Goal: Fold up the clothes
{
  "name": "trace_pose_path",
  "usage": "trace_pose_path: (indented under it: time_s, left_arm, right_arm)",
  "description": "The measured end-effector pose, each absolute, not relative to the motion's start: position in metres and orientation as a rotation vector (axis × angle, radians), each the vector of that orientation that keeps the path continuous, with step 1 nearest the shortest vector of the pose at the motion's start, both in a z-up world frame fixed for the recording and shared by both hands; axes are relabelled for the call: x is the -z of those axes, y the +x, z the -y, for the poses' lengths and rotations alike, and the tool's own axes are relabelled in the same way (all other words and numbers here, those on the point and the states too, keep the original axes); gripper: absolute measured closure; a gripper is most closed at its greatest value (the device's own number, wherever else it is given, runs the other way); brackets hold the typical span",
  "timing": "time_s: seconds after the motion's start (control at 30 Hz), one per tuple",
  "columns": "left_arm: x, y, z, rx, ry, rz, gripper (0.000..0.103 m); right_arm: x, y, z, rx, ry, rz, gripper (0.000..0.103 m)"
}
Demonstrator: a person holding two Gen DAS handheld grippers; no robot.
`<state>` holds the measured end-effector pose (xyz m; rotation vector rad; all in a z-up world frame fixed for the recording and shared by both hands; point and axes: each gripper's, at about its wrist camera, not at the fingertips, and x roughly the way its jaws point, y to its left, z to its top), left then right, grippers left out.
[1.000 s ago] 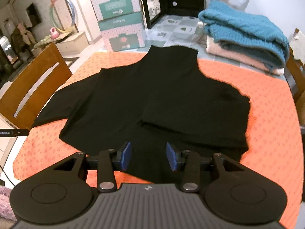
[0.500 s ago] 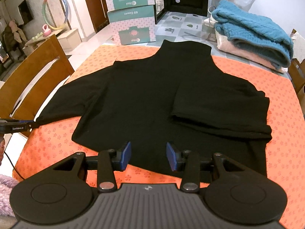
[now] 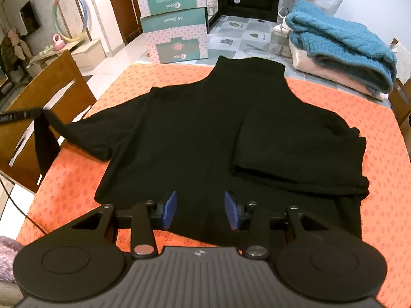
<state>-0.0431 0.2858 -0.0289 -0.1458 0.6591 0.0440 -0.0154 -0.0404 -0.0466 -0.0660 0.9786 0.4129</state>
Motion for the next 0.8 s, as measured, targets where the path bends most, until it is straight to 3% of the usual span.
trace_pose_path:
  time_s: [0.13,0.57,0.73,0.8]
  left_arm:
    - [0.019,-0.020,-0.249,0.088,-0.117,-0.649,0.096]
    - [0.067,-0.010,-0.189,0.286,-0.076,-0.824,0.092]
    - [0.063,-0.020,-0.210,0.254,-0.137,-0.838,0.069]
    - [0.060,-0.027,-0.221,0.227,-0.160,-0.839,0.066]
  right_arm:
    - [0.044,-0.012,0.043,-0.394,-0.063,-0.979,0.056]
    - [0.041,-0.011,0.042,-0.376,-0.079,-0.986,0.056]
    - [0.030,-0.009,0.030,-0.412,-0.107,-0.957,0.056]
    - [0.025,-0.005,0.021,-0.442,-0.122,-0.943,0.056]
